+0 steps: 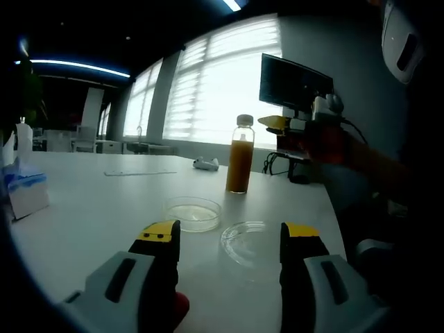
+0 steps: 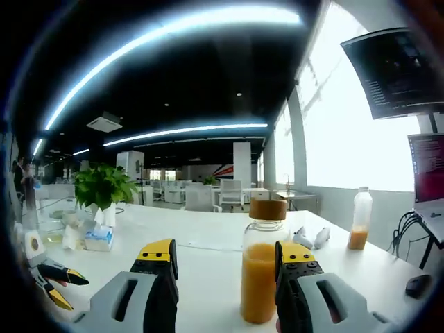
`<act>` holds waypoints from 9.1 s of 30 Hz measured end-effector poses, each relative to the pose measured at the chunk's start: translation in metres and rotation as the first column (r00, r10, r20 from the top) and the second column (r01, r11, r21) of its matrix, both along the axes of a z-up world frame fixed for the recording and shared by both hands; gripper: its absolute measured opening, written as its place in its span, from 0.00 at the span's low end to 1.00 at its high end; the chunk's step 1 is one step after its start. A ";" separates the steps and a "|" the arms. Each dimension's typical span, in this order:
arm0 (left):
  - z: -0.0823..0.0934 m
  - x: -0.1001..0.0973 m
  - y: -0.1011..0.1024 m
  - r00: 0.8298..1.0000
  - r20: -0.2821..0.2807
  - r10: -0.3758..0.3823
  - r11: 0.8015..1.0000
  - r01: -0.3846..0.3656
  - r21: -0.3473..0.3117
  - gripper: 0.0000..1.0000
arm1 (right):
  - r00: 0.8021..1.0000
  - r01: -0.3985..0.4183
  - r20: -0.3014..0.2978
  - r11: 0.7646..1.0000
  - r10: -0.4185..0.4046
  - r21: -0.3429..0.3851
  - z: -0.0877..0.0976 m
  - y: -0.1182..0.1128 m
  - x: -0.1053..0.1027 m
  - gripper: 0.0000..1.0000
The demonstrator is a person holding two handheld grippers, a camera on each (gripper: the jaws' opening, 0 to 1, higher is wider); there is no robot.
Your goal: Open the Petri dish lid, place the lid on the table, pour the liquid culture medium into the Petri dish, pick up the Petri dish lid from the table, and close the Petri dish
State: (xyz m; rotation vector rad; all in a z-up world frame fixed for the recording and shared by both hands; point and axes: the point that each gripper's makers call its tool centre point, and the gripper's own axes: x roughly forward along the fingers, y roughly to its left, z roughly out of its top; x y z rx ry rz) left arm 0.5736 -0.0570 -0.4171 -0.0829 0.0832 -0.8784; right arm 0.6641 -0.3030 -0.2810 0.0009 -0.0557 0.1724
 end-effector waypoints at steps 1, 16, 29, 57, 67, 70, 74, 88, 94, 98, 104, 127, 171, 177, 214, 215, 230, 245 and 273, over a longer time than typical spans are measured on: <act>0.000 0.000 0.000 1.000 -0.001 0.000 1.000 0.000 0.001 0.49 | 1.000 0.007 -0.001 1.000 -0.007 0.001 0.001 -0.001 0.003 0.51; 0.000 -0.002 -0.002 1.000 -0.008 -0.023 1.000 0.023 -0.008 0.47 | 0.989 0.146 -0.029 0.988 -0.145 0.053 0.014 -0.034 0.042 0.46; 0.002 -0.002 -0.003 1.000 -0.006 -0.029 0.999 0.029 -0.019 0.47 | 0.984 0.175 -0.025 0.984 -0.174 0.037 0.025 -0.037 0.063 0.38; 0.003 -0.001 -0.001 1.000 0.005 -0.029 0.999 0.029 -0.023 0.47 | 0.985 0.172 -0.010 0.985 -0.172 -0.018 0.030 -0.039 0.071 0.26; 0.003 -0.002 -0.001 1.000 0.008 -0.027 0.999 0.027 -0.023 0.47 | 0.985 0.171 0.021 0.985 -0.170 -0.019 0.040 -0.040 0.062 0.26; 0.004 -0.002 -0.001 1.000 0.009 -0.026 0.999 0.026 -0.024 0.47 | 0.986 0.164 0.042 0.986 -0.163 -0.033 0.047 -0.036 0.057 0.26; 0.005 -0.002 -0.001 1.000 0.012 -0.024 0.999 0.024 -0.027 0.47 | 0.988 0.151 0.041 0.988 -0.150 -0.018 0.048 -0.036 0.052 0.26; 0.005 -0.001 -0.001 1.000 0.016 -0.014 1.000 0.014 -0.019 0.47 | 0.998 0.026 0.061 0.999 -0.028 0.032 0.052 -0.019 0.004 0.26; 0.004 -0.001 -0.001 1.000 0.014 -0.016 1.000 0.017 -0.021 0.47 | 0.998 -0.025 0.054 1.000 0.025 0.001 0.036 -0.013 -0.012 0.26; 0.005 -0.001 -0.001 1.000 0.016 -0.013 1.000 0.014 -0.022 0.47 | 0.998 -0.050 0.035 0.999 0.050 0.001 0.023 -0.009 -0.019 0.26; 0.004 -0.001 0.000 1.000 0.013 -0.005 1.000 0.006 -0.012 0.42 | 0.998 -0.059 0.013 0.998 0.059 0.024 0.008 -0.011 -0.028 0.26; 0.008 0.002 0.004 1.000 0.008 0.001 0.998 0.000 -0.057 0.43 | 0.991 -0.066 -0.115 0.998 0.065 -0.006 -0.079 0.006 -0.059 0.26; 0.009 0.003 0.005 1.000 -0.018 0.005 0.996 -0.007 -0.085 0.42 | 0.946 -0.061 -0.322 0.993 0.026 -0.099 -0.172 0.009 -0.071 0.26; 0.009 0.003 0.005 1.000 -0.017 0.004 0.996 -0.005 -0.085 0.42 | 0.950 -0.063 -0.310 0.993 0.029 -0.100 -0.168 0.008 -0.072 0.27; 0.009 0.004 0.006 1.000 -0.013 0.010 0.996 -0.011 -0.084 0.42 | 0.986 -0.007 -0.164 1.000 0.004 -0.015 -0.095 -0.009 -0.034 0.40; 0.009 0.004 0.006 1.000 -0.013 0.011 0.996 -0.012 -0.084 0.42 | 0.987 -0.004 -0.160 1.000 0.001 -0.016 -0.093 -0.010 -0.031 0.41; 0.009 0.004 0.006 1.000 -0.022 0.014 0.996 -0.016 -0.090 0.42 | 0.995 0.029 -0.096 1.000 -0.029 0.001 -0.058 -0.017 0.004 0.48; 0.008 0.005 0.006 0.999 -0.030 0.014 0.996 -0.017 -0.091 0.42 | 0.996 0.035 -0.079 0.999 -0.032 0.030 -0.047 -0.017 0.031 0.60; 0.008 0.006 0.007 0.999 -0.045 0.015 0.995 -0.019 -0.102 0.42 | 0.992 0.090 -0.089 0.996 -0.089 -0.004 -0.049 -0.030 0.083 0.64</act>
